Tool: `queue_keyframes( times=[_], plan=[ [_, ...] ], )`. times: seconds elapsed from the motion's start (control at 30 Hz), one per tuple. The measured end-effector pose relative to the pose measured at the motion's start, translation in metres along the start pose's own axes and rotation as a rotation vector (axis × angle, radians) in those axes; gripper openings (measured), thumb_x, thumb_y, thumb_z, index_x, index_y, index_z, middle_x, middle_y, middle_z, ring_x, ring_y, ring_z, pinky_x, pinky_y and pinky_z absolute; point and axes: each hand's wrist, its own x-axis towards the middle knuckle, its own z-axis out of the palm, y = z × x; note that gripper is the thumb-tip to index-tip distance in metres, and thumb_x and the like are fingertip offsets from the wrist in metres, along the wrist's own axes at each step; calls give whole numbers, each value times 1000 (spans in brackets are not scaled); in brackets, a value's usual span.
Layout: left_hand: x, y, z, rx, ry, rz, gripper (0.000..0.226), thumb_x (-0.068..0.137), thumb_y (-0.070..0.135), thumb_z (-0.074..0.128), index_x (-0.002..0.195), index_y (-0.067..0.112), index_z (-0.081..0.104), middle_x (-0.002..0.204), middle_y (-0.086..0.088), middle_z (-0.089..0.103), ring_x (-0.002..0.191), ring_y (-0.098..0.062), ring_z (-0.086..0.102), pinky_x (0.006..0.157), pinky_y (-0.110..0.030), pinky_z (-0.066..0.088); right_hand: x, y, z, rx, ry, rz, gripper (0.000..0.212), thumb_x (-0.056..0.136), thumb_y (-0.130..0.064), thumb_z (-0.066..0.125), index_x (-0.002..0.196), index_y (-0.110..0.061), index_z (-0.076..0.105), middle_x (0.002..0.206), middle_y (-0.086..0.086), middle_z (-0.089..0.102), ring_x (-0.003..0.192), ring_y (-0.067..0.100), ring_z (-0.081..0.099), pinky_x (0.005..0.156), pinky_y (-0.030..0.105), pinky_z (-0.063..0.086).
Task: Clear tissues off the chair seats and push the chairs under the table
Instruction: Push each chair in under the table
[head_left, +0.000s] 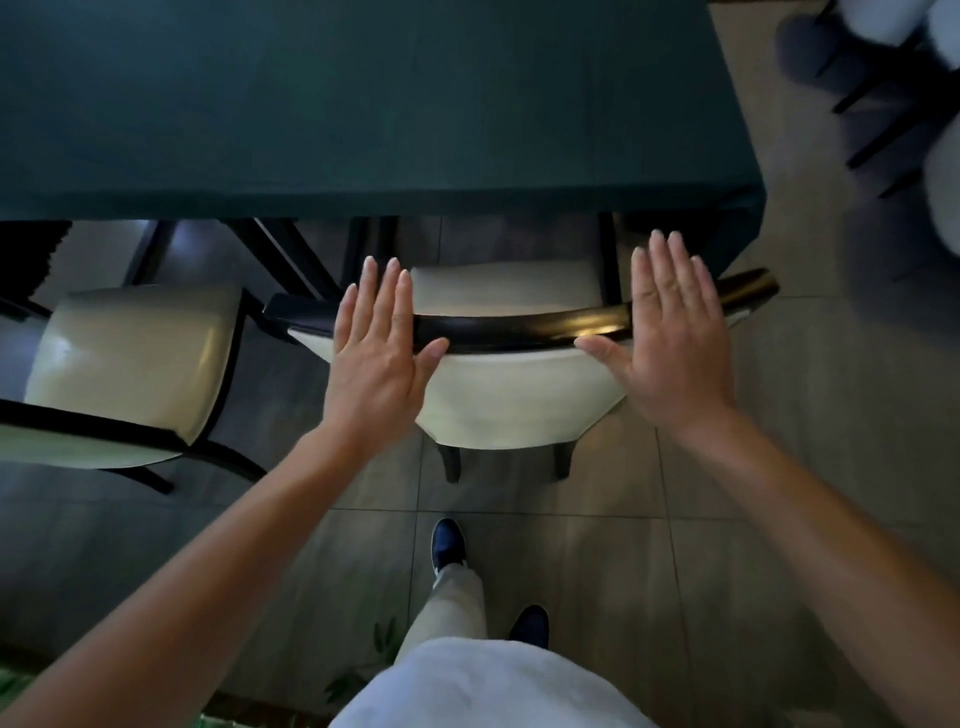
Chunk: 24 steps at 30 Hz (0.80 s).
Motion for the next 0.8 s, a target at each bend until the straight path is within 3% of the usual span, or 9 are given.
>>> queue_keyframes(
  times=[0.23,0.47,0.63,0.8],
  plan=[
    [4,24,5,1,-77,-142,82,103,62,6,162,5,5,171,-10,-4,157,-24,-16,128,-41,-7,-16,3,8,40,-2,116,105,94,-80,18,161,1,6,170,20,4,158,30,2,128,47,7],
    [17,-2,0,-10,-106,-90,80,102,64,5,162,12,-3,170,-2,-12,156,-18,-18,128,-40,-7,-5,-17,7,47,-34,156,105,95,-81,17,161,-1,5,170,19,4,158,31,2,128,48,8],
    [34,-50,-7,-21,-141,-64,86,100,66,6,162,7,5,172,-6,0,157,-16,-14,128,-35,-7,13,-58,12,83,-3,188,103,96,-80,18,161,0,10,169,19,8,158,31,4,128,48,5],
    [41,-33,-2,-30,-116,-76,88,99,68,4,162,6,4,172,-7,0,158,-19,-12,128,-39,-5,23,-35,15,98,-24,155,103,96,-81,18,161,-1,12,169,18,13,158,30,7,128,48,5]
  ],
)
